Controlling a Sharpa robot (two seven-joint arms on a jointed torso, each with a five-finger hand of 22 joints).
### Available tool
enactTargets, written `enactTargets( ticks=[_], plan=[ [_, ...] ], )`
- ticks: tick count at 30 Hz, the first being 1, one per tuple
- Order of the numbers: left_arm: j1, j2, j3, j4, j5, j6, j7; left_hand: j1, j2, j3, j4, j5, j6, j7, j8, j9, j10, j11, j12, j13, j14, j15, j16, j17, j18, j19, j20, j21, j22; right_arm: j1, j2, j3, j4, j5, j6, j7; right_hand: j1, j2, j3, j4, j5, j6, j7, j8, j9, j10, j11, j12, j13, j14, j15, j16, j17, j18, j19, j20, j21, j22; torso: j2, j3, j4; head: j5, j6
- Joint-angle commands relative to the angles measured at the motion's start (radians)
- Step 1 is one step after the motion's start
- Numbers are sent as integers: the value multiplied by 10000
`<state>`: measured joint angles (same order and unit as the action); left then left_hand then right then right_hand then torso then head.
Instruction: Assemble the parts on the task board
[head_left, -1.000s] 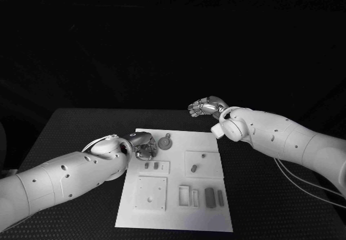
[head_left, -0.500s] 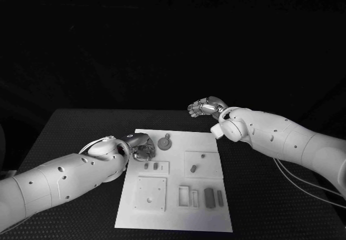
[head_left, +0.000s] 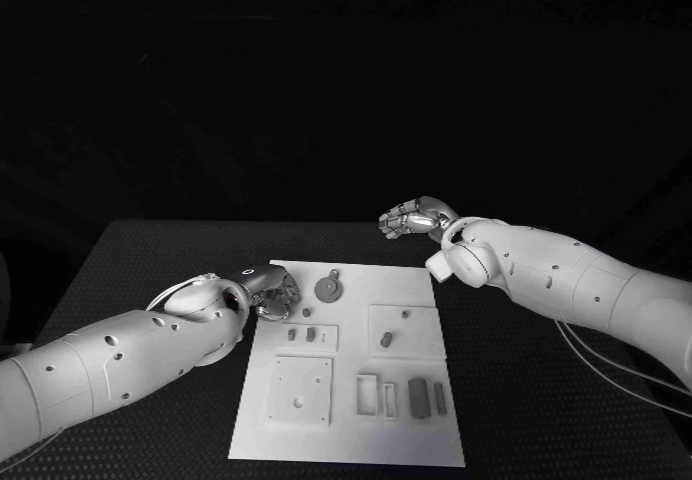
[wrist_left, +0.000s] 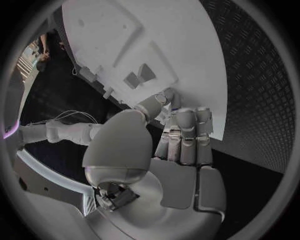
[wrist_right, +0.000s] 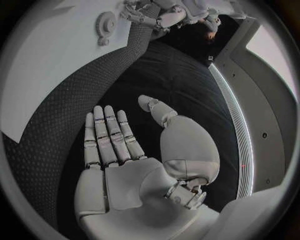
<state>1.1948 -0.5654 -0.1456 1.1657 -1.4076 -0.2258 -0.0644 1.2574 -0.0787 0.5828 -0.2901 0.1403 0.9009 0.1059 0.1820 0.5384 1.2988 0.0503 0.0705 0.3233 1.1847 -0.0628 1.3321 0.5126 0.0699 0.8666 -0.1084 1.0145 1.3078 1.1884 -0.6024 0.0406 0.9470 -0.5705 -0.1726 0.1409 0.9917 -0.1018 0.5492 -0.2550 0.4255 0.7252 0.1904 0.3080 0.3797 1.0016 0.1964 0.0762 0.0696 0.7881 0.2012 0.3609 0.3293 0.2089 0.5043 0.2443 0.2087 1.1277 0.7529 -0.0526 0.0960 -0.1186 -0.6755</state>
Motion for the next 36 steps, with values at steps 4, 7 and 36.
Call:
enactTargets(
  ticks=[4,7,36],
  plan=[
    [-4,-360,319,-533,4838,-888,337,-503,-194,57,224,-171,462,445,318,106,-429,181,-52,-80,-779,195,-794,-367,-67,-553,-309,-503,-14,-44,-606,-4,979,-2801,38,36,359,-10,159,-218,-334,405,260,212,55,471,-179,215,84,444,-167,280,172,28,453,-9,114,76,6,13,4,-98,113],
    [175,-563,357,-710,7758,-947,821,-765,-280,136,271,-193,442,448,384,132,-465,234,-13,-75,-1002,247,-1430,-702,-142,-754,-238,-806,-146,-58,-902,-8,1456,-3912,52,38,525,-13,269,-264,-574,623,145,309,79,747,-290,316,118,651,-293,419,295,134,730,-1,145,71,-2,22,-12,-164,128],
    [512,-2079,324,1338,10685,-419,2570,-1517,-197,-358,271,-165,375,431,681,226,-115,159,184,101,-836,224,-2925,-1280,-300,-774,-226,-1547,-467,-815,-2876,-783,4640,-11118,-544,-1229,1316,-1450,1455,532,-3110,1752,-335,609,439,2603,-1074,659,969,3600,-1798,1748,3106,529,4496,-908,1407,165,-12,-21,5,-281,116]
  ],
)
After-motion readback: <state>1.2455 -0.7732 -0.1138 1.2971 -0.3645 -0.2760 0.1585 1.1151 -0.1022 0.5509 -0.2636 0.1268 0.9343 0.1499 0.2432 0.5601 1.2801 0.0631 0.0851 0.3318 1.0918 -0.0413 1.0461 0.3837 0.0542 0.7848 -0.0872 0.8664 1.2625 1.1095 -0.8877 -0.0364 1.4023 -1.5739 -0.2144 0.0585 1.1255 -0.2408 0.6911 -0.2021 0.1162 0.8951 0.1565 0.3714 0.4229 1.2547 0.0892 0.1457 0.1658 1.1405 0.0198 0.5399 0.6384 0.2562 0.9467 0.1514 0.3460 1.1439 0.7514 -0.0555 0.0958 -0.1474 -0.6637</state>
